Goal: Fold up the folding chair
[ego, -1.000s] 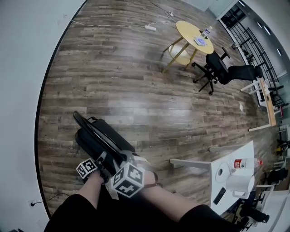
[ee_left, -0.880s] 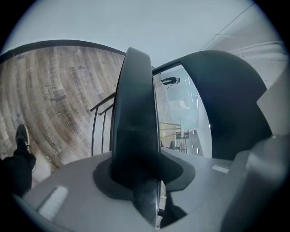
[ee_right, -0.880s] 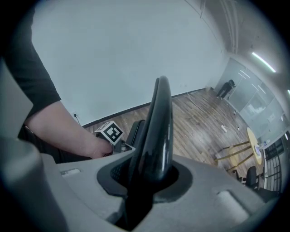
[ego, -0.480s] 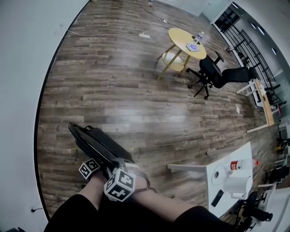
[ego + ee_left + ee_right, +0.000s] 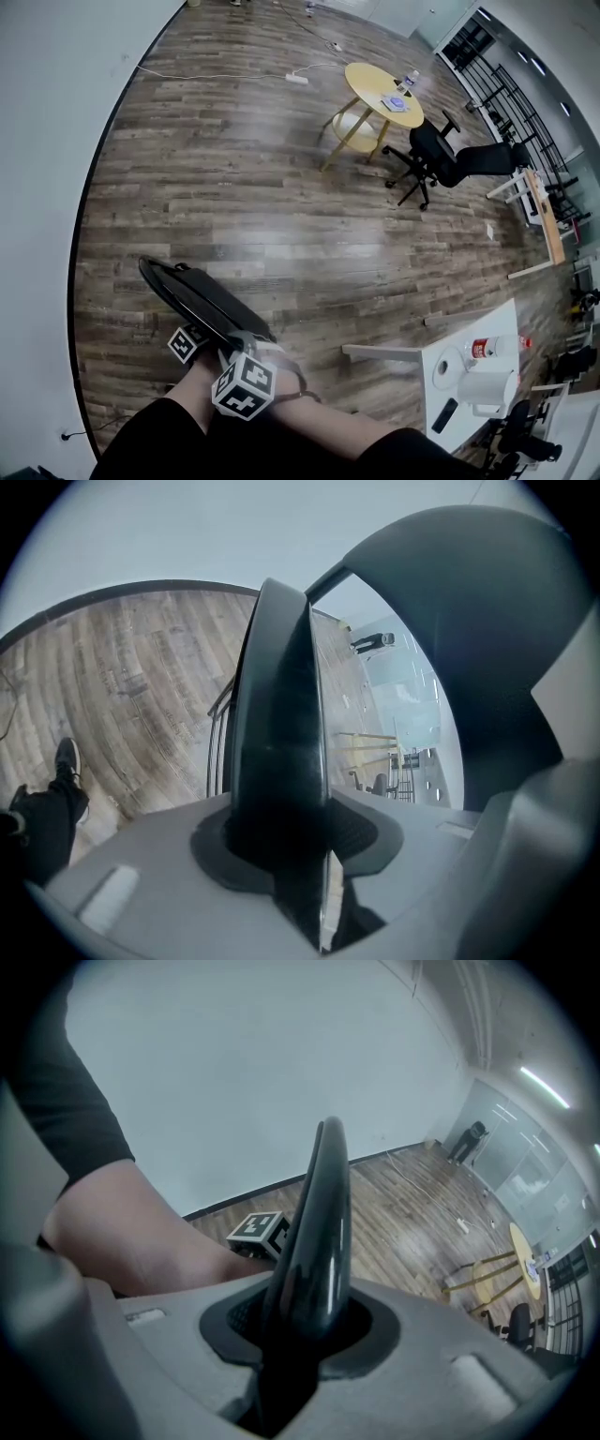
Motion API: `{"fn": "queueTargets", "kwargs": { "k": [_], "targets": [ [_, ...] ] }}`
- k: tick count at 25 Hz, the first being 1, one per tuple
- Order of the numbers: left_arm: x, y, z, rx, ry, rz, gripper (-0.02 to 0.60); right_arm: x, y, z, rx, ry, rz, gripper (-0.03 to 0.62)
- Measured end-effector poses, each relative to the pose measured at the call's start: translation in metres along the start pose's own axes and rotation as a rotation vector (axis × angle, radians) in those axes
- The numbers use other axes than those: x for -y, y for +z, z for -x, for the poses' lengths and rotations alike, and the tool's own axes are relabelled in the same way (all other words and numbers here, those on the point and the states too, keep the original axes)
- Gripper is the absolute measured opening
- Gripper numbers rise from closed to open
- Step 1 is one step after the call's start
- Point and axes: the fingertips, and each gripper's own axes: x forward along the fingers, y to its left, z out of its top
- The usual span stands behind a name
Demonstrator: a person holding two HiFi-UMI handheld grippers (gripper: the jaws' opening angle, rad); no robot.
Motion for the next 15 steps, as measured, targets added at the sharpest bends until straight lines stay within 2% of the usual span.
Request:
{"fn": "queueTargets", "kwargs": {
  "k": [15],
  "targets": [
    [0.019, -0.003, -0.014, -0.004, 0.053, 0.004, 0.127, 0.011, -0.003, 0.003, 0.005, -0.028, -0.006, 0.080]
  ]
}}
